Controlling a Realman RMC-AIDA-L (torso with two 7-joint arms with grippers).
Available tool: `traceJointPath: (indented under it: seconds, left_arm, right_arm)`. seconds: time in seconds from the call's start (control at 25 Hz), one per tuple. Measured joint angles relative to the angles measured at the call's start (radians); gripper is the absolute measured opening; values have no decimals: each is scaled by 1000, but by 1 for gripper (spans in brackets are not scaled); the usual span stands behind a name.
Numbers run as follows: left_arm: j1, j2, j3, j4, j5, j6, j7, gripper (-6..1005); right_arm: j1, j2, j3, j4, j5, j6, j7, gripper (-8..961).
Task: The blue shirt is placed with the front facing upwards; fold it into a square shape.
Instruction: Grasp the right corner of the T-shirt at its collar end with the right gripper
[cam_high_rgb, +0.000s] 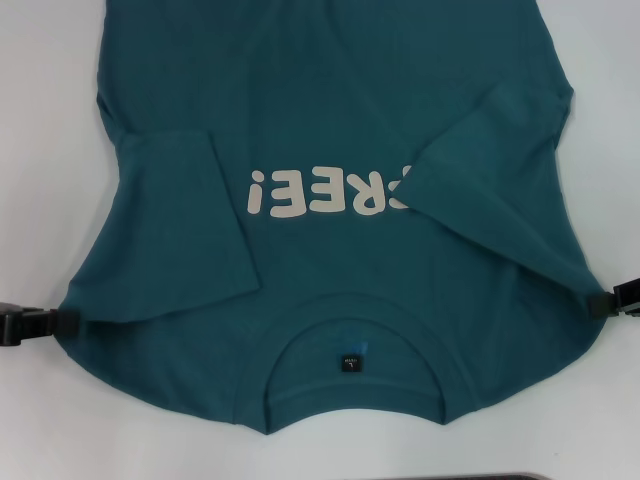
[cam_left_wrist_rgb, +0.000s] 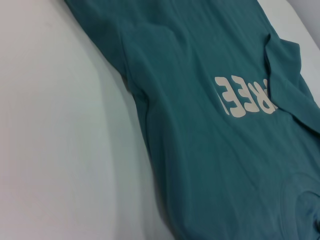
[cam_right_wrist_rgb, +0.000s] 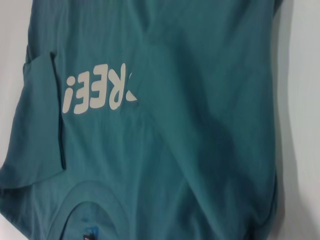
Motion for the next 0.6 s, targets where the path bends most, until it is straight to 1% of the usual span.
traceJointPath:
  seconds: [0.12,0.24,0.36,0.44,0.6]
  left_arm:
    - [-2,0,0,0,0,0,0,3]
    - [-3,3,0,-1,0,2,-3,3]
    - [-5,12,1,-1,0,10,-17,3]
    - [-5,20,4,-1,0,18,-34,3]
    - [0,29,1,-3,1,46,-48,2]
  right_arm:
    - [-3,-1,-5,1,-1,0,-1,98]
    - [-20,-1,-1,7,3,5,-17,41]
    - [-50,-1,15,14,18,15,-56,41]
    - [-74,2,39,15,30,24,-90,41]
    - [-118,8,87,15,59,46,-162,41]
